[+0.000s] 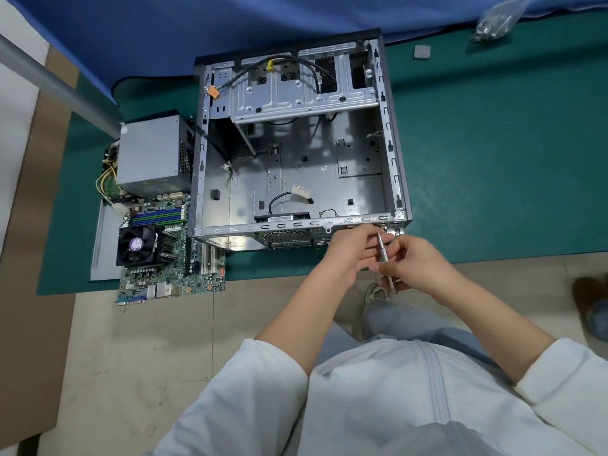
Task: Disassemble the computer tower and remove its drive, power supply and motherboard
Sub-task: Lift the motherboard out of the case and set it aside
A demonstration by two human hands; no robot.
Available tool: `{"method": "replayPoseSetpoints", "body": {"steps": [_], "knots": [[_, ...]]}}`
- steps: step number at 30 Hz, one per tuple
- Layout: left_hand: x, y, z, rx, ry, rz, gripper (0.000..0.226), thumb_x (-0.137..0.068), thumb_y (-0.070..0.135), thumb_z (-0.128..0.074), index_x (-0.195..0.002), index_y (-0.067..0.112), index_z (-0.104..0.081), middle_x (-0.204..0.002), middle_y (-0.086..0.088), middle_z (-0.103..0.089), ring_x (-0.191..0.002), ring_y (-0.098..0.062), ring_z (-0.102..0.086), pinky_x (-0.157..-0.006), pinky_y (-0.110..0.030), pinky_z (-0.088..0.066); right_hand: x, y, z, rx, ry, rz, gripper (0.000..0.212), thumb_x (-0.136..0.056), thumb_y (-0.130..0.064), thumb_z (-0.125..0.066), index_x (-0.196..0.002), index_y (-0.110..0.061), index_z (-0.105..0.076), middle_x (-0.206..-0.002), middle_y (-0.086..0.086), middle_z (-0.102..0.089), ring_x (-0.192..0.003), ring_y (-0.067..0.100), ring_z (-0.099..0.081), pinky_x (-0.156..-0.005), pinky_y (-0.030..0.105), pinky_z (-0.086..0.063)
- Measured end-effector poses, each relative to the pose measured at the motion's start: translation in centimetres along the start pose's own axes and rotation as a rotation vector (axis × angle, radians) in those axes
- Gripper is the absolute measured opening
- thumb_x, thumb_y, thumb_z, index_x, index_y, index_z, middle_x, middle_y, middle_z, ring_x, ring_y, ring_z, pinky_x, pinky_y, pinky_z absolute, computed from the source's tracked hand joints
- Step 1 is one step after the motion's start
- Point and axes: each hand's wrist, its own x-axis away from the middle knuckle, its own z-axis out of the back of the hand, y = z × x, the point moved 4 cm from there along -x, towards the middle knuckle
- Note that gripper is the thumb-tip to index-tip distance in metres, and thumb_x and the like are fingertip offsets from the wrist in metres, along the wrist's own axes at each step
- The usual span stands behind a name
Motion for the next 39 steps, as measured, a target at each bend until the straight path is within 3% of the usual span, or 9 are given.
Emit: {"method": "replayPoseSetpoints", "body": {"steps": [2,4,6,12,19,28,30,35,39], "knots": [[-0.1,-0.2,0.2,-0.022,-0.013,0.004,0.011,-0.091,0.015,-0.053,-0.084,0.012,-0.061,-0.082,-0.002,-0.07,-0.075,-0.016,-0.066,-0.083,-0.031,-0.054,-0.2,-0.3,0.3,0.181,0.007,0.057,0.027,-0.084,-0.002,-0.067,-0.078,-0.013,-0.044,-0.063,0.004,-0.059,-0.049,0.02,-0.064,-0.049,0.031,-0.052],[0.0,-0.2,0.6,-0.023,-0.009,0.01,0.012,-0.091,0.017,-0.052,-0.084,0.013,-0.061,-0.09,-0.004,-0.069,-0.083,-0.018,-0.064,-0.089,-0.031,-0.051,-0.4,-0.6,0.3,0.315,-0.04,0.114,0.02,-0.089,-0.004,-0.059,-0.08,-0.016,-0.046,-0.068,0.003,-0.063,-0.052,0.016,-0.064,-0.056,0.034,-0.054],[0.2,0.0,1.3,-0.001,0.002,0.001,0.012,-0.091,0.017,-0.053,-0.084,0.013,-0.061,-0.094,-0.006,-0.068,-0.082,-0.017,-0.064,-0.084,-0.028,-0.052,-0.3,-1.2,0.3,0.434,-0.104,0.189,0.018,-0.094,-0.007,-0.05,-0.083,-0.021,-0.048,-0.071,-0.002,-0.066,-0.059,0.011,-0.062,-0.069,0.035,-0.055],[2.9,2.3,4.1,0.134,-0.006,-0.113,0.013,-0.09,0.015,-0.054,-0.083,0.012,-0.064,-0.08,-0.005,-0.072,-0.073,-0.016,-0.07,-0.07,-0.024,-0.056,1.2,-6.4,-0.3,0.51,-0.204,0.448,0.027,-0.095,-0.02,-0.052,-0.075,-0.037,-0.046,-0.063,-0.018,-0.049,-0.054,-0.004,-0.046,-0.053,0.009,-0.036],[5.2,8.6,9.7,0.231,0.053,-0.379,0.013,-0.092,0.013,-0.053,-0.088,0.007,-0.064,-0.089,-0.01,-0.074,-0.085,-0.018,-0.071,-0.07,-0.025,-0.057,-0.2,-14.6,-3.4,0.223,-0.197,0.643,0.009,-0.087,-0.031,-0.065,-0.094,-0.028,-0.059,-0.056,-0.015,-0.058,-0.044,-0.001,-0.044,-0.045,0.011,-0.034],[4.4,14.8,19.5,0.236,-0.026,-0.456,0.022,-0.09,0.013,-0.057,-0.08,0.01,-0.076,-0.092,-0.015,-0.073,-0.093,-0.023,-0.07,-0.077,-0.028,-0.056,-4.1,-22.9,-13.1,0.031,-0.229,0.742,0.012,-0.085,-0.016,-0.069,-0.091,-0.026,-0.072,-0.084,-0.011,-0.071,-0.084,0.005,-0.066,-0.081,0.021,-0.053],[4.1,15.7,22.0,0.233,-0.046,-0.443,0.022,-0.09,0.014,-0.058,-0.08,0.012,-0.077,-0.091,-0.012,-0.073,-0.087,-0.021,-0.071,-0.075,-0.028,-0.056,-5.0,-24.1,-15.1,-0.023,-0.238,0.744,0.012,-0.084,-0.014,-0.07,-0.092,-0.022,-0.073,-0.083,-0.01,-0.072,-0.084,0.004,-0.066,-0.08,0.018,-0.052],[2.6,17.8,26.7,0.18,-0.02,-0.35,0.017,-0.086,0.017,-0.067,-0.099,0.008,-0.073,-0.089,-0.005,-0.072,-0.058,-0.007,-0.053,-0.062,-0.021,-0.052,-7.1,-26.1,-18.7,-0.001,-0.187,0.764,0.007,-0.083,-0.016,-0.072,-0.087,-0.022,-0.072,-0.087,0.017,-0.068,-0.087,0.034,-0.062,-0.087,0.045,-0.051],[1.1,19.4,29.1,0.072,0.024,-0.373,0.03,-0.079,0.014,-0.072,-0.109,0.012,-0.068,-0.088,0.0,-0.071,-0.059,-0.003,-0.056,-0.062,-0.018,-0.052,-9.0,-26.8,-19.7,0.061,-0.186,0.762,0.009,-0.084,-0.023,-0.071,-0.085,-0.031,-0.073,-0.08,0.014,-0.066,-0.076,0.025,-0.061,-0.083,0.044,-0.052]]}}
